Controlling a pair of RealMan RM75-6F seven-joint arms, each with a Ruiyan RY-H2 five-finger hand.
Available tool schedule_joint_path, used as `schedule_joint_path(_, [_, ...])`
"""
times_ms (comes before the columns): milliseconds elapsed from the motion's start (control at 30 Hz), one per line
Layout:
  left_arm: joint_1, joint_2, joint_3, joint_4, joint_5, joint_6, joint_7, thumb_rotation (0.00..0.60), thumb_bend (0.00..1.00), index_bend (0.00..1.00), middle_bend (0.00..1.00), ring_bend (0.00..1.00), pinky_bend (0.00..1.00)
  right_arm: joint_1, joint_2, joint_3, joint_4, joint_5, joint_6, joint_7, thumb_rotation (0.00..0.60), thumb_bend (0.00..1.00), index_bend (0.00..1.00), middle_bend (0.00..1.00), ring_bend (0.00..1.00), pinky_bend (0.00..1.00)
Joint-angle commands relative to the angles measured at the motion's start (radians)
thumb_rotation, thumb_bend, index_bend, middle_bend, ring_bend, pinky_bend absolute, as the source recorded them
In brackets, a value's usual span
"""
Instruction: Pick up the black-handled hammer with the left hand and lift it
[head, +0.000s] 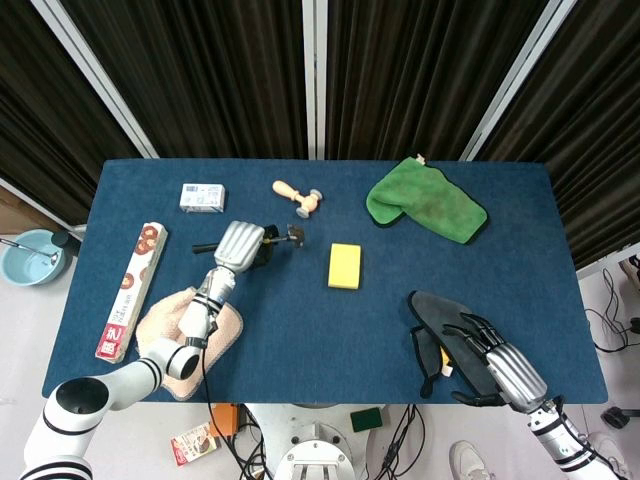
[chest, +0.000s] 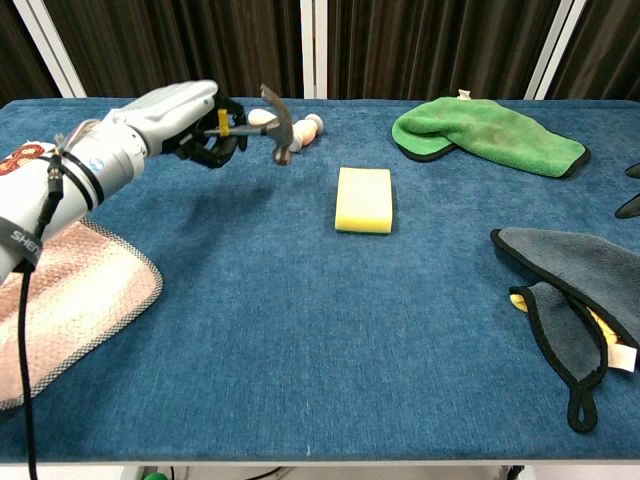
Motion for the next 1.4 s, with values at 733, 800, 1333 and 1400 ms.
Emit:
schedule_joint_path(733, [0.060, 0.115, -0.025, -0.216, -0.098, -0.071, 0.204, 0.537, 0.40, 0.00, 0.12, 0.10, 0.25, -0.011, 0.008, -0.002, -0.003, -0.007, 0.021, -0.004, 0.600, 0.10, 0.13, 0.19, 0.00, 0.06])
schedule_joint_path(800, [0.074, 0.150, -0.029, -0.266, -0.103, -0.053, 0.221, 0.484, 0.38, 0.00, 0.11, 0.09, 0.23, -0.013, 0.011, -0.002, -0.004, -0.007, 0.025, -0.005, 0.600, 0.10, 0.13, 0.19, 0.00, 0.06])
schedule_joint_path(1333, [0.391, 0.671, -0.011, -0.746, -0.195, 0.292, 0.440, 0.600, 0.33, 0.08, 0.14, 0.09, 0.20, -0.107, 0.088, 0.049, 0.047, 0.138, 0.128, -0.009, 0.600, 0.10, 0.13, 0.19, 0.00, 0.06])
schedule_joint_path(1400, [0.428, 0.700, 0.009, -0.759, -0.190, 0.326, 0.454, 0.600, 0.33, 0.09, 0.14, 0.09, 0.18, -0.122, 0.088, 0.063, 0.058, 0.161, 0.141, -0.027, 0.600, 0.10, 0.13, 0.19, 0.00, 0.06])
